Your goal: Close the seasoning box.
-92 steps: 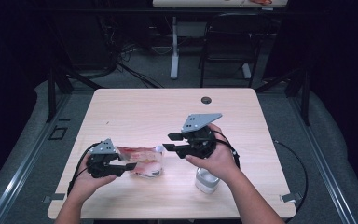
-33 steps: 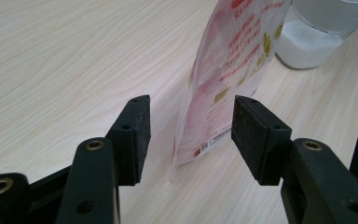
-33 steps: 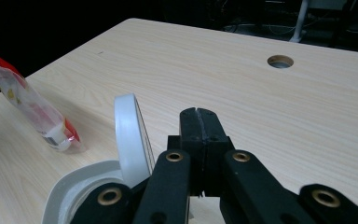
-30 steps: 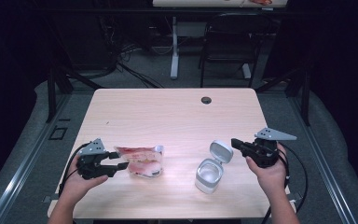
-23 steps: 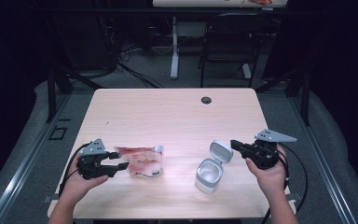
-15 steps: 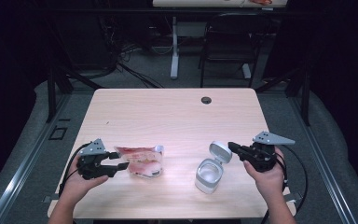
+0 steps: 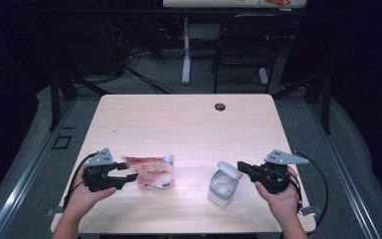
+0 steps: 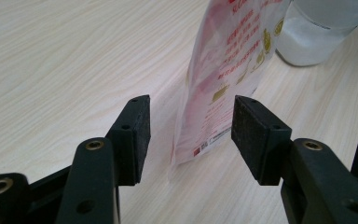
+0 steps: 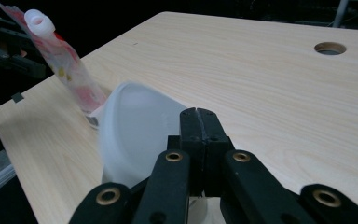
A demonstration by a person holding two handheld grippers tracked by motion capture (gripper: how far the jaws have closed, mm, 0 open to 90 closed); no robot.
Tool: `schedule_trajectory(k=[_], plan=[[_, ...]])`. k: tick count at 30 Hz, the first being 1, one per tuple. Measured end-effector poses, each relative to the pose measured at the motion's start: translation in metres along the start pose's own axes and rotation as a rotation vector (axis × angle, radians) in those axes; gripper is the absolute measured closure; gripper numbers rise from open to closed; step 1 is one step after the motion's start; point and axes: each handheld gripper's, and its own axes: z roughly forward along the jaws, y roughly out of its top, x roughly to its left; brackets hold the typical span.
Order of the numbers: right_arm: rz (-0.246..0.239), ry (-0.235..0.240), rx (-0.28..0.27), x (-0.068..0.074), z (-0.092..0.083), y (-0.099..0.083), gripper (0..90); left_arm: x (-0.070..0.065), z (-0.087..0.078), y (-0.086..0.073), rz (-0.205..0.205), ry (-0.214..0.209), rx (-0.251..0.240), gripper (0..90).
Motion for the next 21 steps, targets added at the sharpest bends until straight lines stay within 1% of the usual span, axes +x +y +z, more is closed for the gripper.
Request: schedule_trajectory(k=[2, 3, 4, 10, 14, 16, 21], plan=[[-0.008, 0.007, 0.009, 0.001, 0.001, -0.003, 90.0, 0.0, 0.0, 0.0, 0.001, 0.0, 0.002, 47.4], [-0.004, 0.007, 0.004, 0.002, 0.001, -0.004, 90.0, 0.0, 0.0, 0.0, 0.001, 0.0, 0.004, 47.5], [-0.011, 0.01, 0.005, 0.003, 0.001, -0.004, 90.0, 0.0, 0.0, 0.0, 0.002, 0.001, 0.005, 47.5], [-0.012, 0.019, -0.023, 0.007, 0.0, -0.008, 88.9, 0.0, 0.001, 0.0, 0.001, 0.003, 0.006, 47.4], [-0.021, 0.003, -0.039, 0.007, -0.003, -0.011, 86.7, 0.0, 0.001, 0.0, 0.006, -0.002, 0.008, 47.4], [-0.021, -0.013, -0.038, 0.005, -0.005, -0.012, 86.4, 0.0, 0.001, 0.0, 0.006, -0.003, 0.009, 47.4], [0.002, -0.042, -0.05, -0.003, -0.011, -0.016, 86.1, -0.001, 0.002, 0.0, 0.009, -0.002, 0.011, 47.4]])
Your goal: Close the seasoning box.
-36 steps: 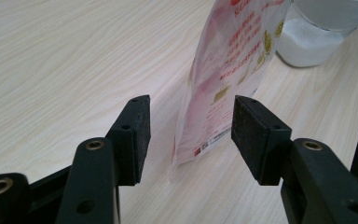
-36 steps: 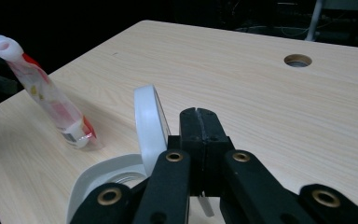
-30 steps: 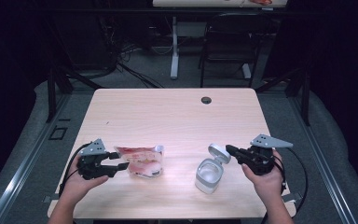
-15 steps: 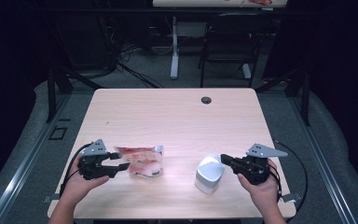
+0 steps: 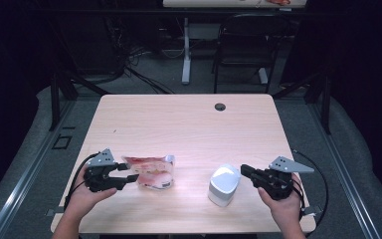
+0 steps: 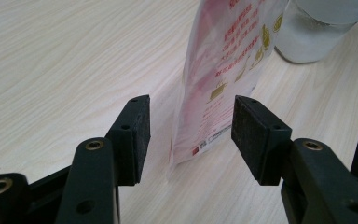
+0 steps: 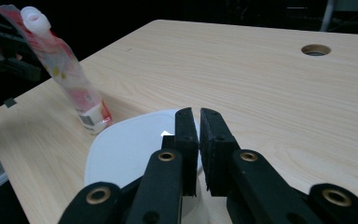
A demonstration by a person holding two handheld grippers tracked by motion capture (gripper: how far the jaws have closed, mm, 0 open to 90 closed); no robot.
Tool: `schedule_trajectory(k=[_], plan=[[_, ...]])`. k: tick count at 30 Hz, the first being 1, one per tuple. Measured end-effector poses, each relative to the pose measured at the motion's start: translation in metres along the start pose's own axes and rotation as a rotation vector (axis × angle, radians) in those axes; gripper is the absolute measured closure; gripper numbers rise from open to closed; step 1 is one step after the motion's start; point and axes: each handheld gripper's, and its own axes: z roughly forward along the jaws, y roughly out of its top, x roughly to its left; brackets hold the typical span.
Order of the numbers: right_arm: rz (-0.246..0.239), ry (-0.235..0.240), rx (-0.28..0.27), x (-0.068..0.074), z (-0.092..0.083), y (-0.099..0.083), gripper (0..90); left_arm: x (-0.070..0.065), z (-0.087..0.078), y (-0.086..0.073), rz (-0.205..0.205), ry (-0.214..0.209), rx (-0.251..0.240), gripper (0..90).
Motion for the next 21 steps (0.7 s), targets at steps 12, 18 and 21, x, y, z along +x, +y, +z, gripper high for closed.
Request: schedule_trajectory(k=[12, 18, 21], plan=[[0.04, -0.187, -0.018, -0.017, -0.013, -0.018, 74.4, 0.001, 0.0, -0.001, -0.001, 0.009, 0.0, 47.4], [0.045, -0.263, 0.011, -0.023, -0.012, -0.03, 60.2, 0.001, 0.001, 0.0, 0.003, 0.009, 0.005, 47.4], [0.051, -0.298, 0.016, -0.025, -0.011, -0.035, 53.6, 0.001, 0.001, -0.001, 0.005, 0.011, 0.008, 47.4]])
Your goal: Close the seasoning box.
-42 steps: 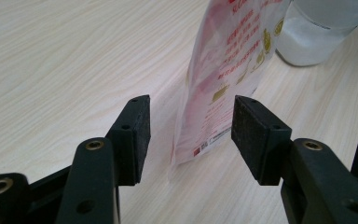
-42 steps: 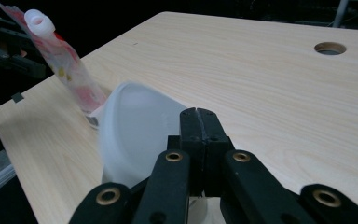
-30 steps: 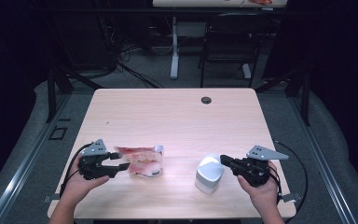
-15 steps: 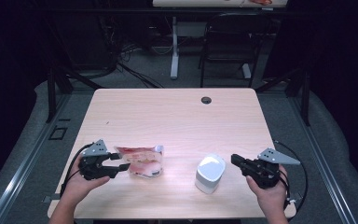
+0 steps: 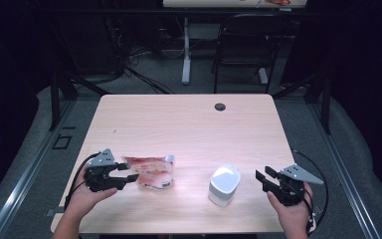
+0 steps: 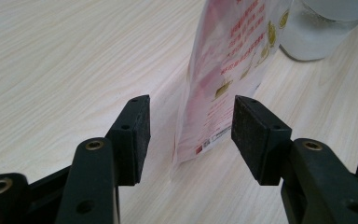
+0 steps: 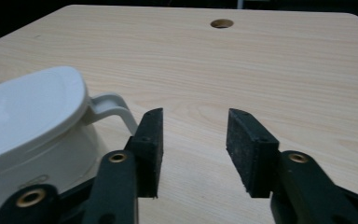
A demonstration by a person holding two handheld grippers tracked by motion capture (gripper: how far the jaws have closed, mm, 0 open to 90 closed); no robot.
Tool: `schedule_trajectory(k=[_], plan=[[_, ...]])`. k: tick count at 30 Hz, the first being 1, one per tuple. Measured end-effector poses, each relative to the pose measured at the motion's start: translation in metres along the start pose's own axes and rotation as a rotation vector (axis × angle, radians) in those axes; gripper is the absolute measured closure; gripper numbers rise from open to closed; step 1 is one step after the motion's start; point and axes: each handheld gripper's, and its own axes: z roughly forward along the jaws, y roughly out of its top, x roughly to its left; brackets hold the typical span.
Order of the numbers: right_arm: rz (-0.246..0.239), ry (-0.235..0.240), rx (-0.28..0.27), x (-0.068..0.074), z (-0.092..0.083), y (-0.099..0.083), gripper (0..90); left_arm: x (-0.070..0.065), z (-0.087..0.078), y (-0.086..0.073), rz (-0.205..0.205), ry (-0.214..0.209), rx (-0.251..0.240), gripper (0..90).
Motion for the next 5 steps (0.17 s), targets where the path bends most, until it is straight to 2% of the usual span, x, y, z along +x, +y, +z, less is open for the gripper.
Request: schedule_trajectory(k=[5], plan=[[0.035, -0.06, -0.001, -0.0087, 0.0033, -0.0064, 47.5, 0.0005, -0.001, -0.0002, -0.005, 0.001, -0.007, 47.4]])
